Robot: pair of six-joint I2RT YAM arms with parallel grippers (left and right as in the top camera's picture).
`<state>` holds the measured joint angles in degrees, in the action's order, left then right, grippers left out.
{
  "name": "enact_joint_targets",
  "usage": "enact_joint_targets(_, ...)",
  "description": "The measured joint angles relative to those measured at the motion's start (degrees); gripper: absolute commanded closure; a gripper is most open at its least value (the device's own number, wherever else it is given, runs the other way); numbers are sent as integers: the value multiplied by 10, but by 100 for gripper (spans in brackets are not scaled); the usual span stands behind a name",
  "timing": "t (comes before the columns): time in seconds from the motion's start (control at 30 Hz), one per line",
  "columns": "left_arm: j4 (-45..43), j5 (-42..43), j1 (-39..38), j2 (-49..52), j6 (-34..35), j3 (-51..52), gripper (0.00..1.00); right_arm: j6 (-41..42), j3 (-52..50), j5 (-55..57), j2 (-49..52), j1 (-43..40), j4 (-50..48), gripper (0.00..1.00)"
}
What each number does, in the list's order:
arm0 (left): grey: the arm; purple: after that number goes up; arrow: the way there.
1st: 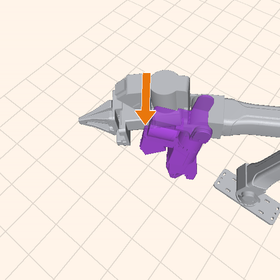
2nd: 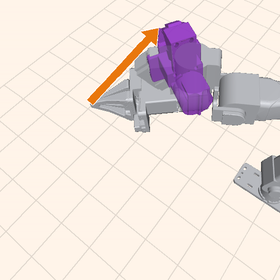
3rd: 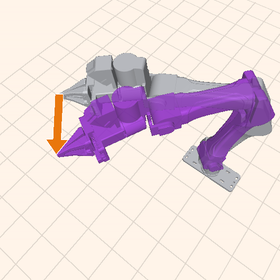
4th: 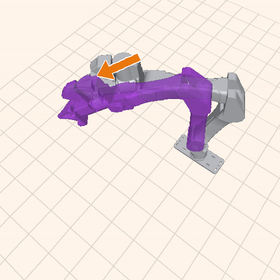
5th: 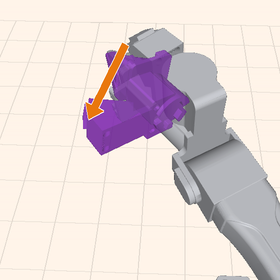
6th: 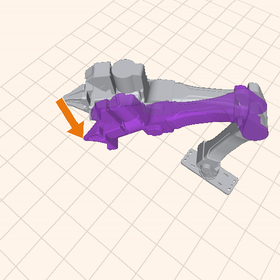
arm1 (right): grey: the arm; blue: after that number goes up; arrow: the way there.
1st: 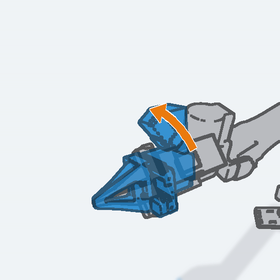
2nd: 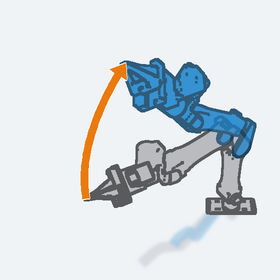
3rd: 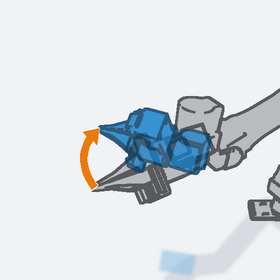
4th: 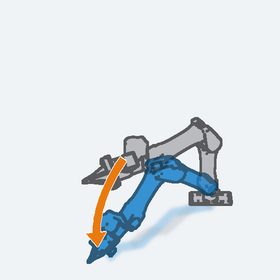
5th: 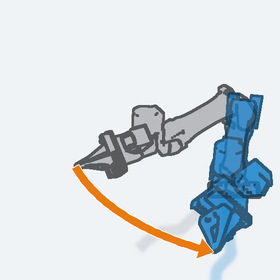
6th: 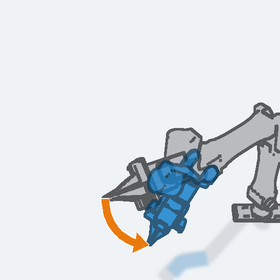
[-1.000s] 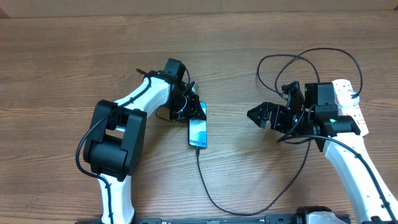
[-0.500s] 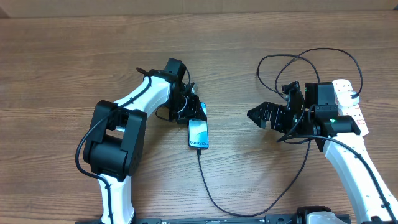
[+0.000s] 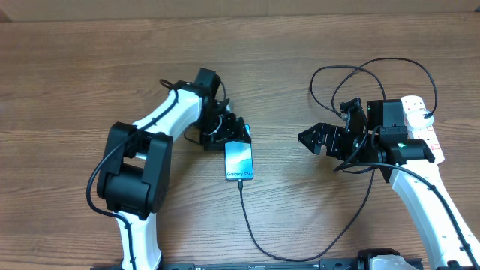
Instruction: Plug charger to phone and switch on socket
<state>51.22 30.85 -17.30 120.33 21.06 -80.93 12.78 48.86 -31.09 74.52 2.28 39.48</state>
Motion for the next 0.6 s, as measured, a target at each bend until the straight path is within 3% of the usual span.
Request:
enact_joint_targets(0.07, 23, -11, 14, 0, 0, -5, 14, 0, 0, 0, 0, 0, 0, 0)
enact_joint_targets(0.13, 42, -21, 28, 0, 0, -10, 0, 0, 0, 0, 0, 0, 0, 0)
enact_joint_targets(0.5, 107, -172, 50, -20, -3, -24, 0, 0, 0, 0, 0, 0, 5, 0)
enact_joint_targets(0.6, 109, -197, 50, -78, -6, -25, 0, 0, 0, 0, 0, 0, 5, 0)
